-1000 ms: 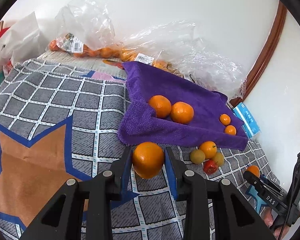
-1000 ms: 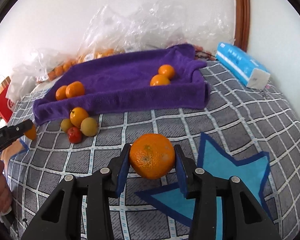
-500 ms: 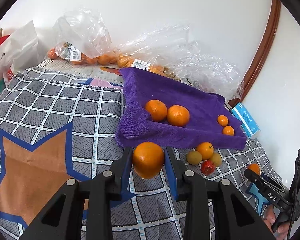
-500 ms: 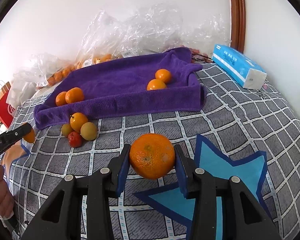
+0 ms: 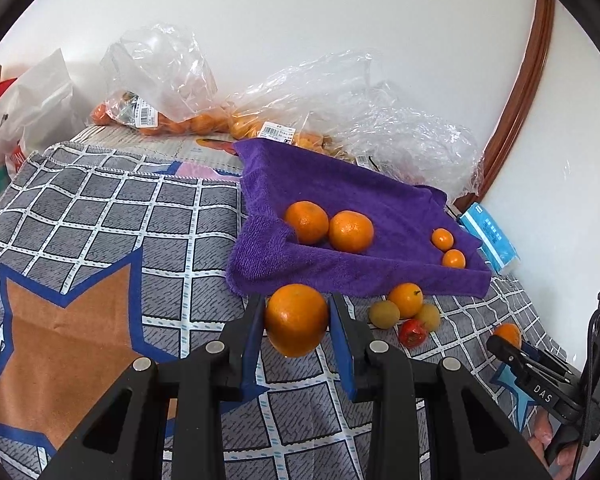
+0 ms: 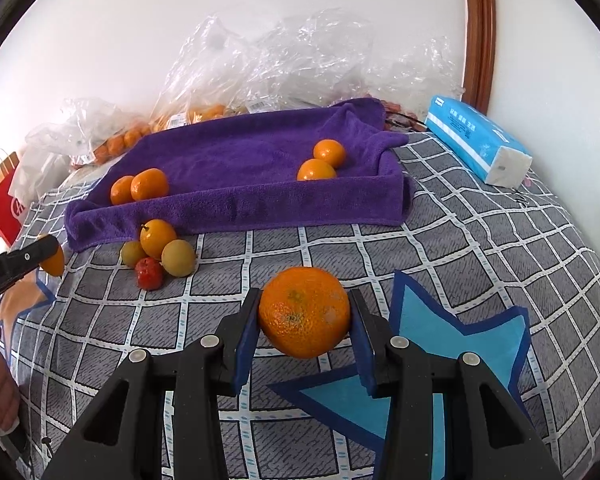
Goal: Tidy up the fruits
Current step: 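Lift both held oranges above the bed, then carry both held oranges over the purple towel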
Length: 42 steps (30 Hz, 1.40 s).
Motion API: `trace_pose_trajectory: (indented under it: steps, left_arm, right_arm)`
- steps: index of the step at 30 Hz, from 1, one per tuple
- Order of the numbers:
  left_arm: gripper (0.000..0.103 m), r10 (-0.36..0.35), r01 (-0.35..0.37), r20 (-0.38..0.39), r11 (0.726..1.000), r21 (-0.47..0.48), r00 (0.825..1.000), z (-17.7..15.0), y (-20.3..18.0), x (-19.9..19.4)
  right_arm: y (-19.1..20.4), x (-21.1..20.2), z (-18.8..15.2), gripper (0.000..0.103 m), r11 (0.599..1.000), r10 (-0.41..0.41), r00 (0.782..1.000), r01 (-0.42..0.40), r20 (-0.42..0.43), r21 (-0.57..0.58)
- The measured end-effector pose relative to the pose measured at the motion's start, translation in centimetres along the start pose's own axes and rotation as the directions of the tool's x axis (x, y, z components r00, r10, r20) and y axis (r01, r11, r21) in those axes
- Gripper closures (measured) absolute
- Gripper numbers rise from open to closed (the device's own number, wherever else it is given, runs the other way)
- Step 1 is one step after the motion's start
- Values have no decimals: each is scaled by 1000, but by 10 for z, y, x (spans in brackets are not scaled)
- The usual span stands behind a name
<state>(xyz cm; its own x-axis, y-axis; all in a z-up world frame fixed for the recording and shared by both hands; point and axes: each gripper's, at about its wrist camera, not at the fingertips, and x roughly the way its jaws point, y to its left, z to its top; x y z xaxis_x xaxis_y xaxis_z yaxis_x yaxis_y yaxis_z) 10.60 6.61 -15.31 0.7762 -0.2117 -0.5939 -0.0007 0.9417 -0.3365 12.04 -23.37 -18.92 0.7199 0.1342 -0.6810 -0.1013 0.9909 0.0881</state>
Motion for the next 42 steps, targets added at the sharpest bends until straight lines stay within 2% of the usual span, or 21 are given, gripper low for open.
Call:
trace_pose_trajectory:
  steps: [12, 14, 19, 25, 28, 37, 42]
  left_arm:
    - [73, -11, 11, 19, 1000, -15, 1000, 3, 0, -11]
    - [73, 11, -11, 8, 1000, -19, 1000, 6, -2, -14]
    - [73, 0, 1, 22, 999, -48, 1000, 21, -6, -29]
    - [73, 57, -56, 53, 998, -29, 997, 47, -17, -37]
    - [73, 55, -52, 73, 998, -38, 996, 63, -21, -37]
    - [73, 44, -35, 108, 995, -89, 993, 103, -23, -7]
    - [73, 70, -61, 113, 995, -82, 991, 122, -22, 19]
  right_arm:
    - [-1, -12, 2, 61, 999, 38, 999, -39, 39, 27]
    - [-1, -16, 5, 61, 997, 60, 997, -62, 37, 40]
    - [9, -32, 28, 61, 996, 83, 994, -84, 74, 7]
    - [17, -37, 63, 61, 995, 103, 989, -103, 106, -3]
    - [19, -35, 79, 61, 995, 99, 987, -100, 128, -2]
    - [19, -11, 120, 61, 994, 102, 982, -105, 157, 14]
    - [23, 12, 143, 61, 992, 117, 981, -122, 155, 21]
